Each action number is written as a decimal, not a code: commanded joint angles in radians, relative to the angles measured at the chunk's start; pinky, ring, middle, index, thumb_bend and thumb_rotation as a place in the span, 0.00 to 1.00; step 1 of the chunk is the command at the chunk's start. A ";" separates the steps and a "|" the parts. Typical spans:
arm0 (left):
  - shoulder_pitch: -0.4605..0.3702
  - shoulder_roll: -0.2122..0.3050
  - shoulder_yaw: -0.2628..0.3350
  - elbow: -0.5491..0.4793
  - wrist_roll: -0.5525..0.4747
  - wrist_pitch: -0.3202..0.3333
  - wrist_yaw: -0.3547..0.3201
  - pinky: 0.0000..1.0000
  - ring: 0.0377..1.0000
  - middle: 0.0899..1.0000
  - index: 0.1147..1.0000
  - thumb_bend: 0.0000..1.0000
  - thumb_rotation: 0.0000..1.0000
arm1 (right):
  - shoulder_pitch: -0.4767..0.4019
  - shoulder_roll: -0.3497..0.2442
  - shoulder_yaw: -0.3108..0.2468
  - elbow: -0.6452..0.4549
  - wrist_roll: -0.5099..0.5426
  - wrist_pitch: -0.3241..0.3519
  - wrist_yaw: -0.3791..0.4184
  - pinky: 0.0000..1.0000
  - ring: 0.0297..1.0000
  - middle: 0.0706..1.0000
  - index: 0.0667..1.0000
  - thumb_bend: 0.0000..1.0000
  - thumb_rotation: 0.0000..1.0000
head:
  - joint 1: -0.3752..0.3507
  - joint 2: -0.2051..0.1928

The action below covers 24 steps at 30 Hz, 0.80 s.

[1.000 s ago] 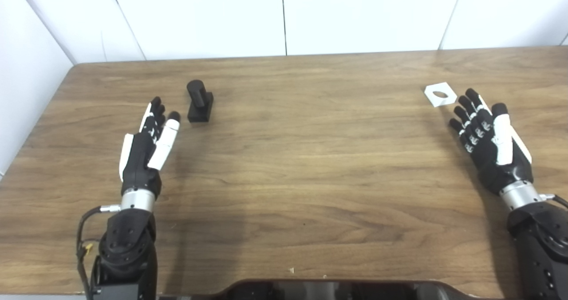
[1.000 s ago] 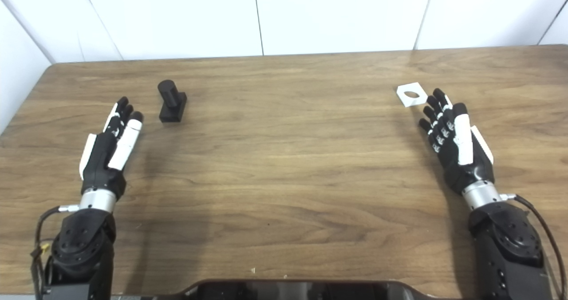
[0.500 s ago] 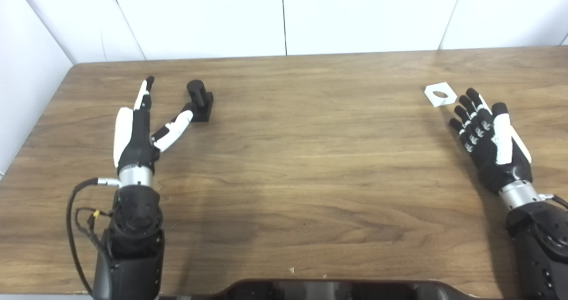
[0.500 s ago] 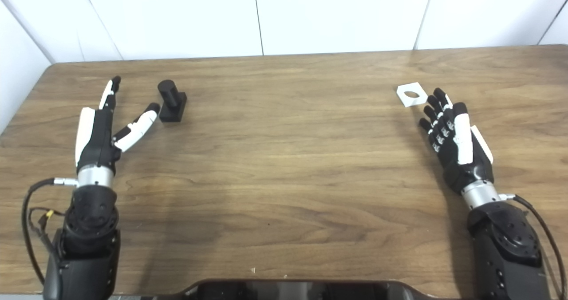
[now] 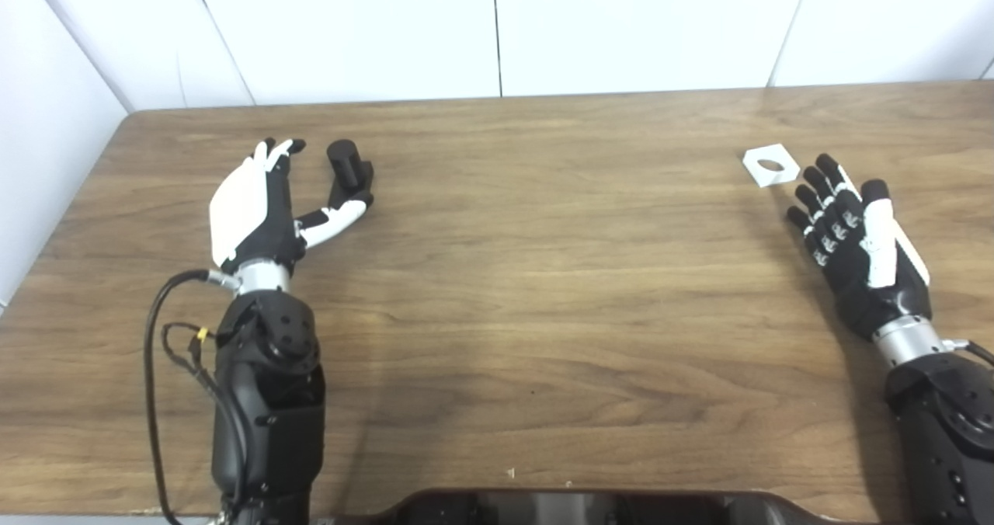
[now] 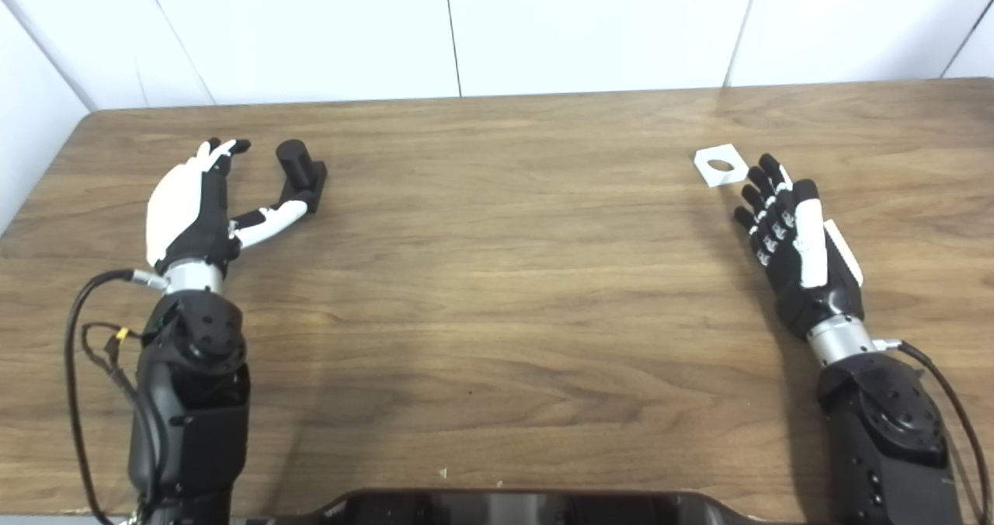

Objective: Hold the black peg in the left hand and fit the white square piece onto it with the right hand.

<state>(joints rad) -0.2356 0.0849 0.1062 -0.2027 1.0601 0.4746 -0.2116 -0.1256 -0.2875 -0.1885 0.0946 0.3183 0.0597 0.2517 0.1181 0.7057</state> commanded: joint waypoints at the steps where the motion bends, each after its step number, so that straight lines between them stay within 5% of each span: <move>1: -0.054 0.030 -0.019 0.014 0.057 -0.005 0.005 1.00 1.00 1.00 0.85 0.75 0.45 | 0.014 0.021 0.006 0.029 0.002 -0.003 -0.005 1.00 1.00 1.00 1.00 0.64 1.00 | 0.001 -0.002; 24: -0.179 0.116 -0.079 0.251 0.109 -0.005 0.035 1.00 1.00 1.00 0.85 0.75 0.46 | 0.021 0.017 -0.018 0.070 0.031 -0.030 0.025 1.00 1.00 1.00 1.00 0.66 1.00 | 0.009 -0.022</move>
<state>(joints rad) -0.3569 0.1772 0.0321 0.0508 1.1440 0.4736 -0.2043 -0.1317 -0.2866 -0.2043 0.1148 0.3303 0.0511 0.2672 0.1273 0.6827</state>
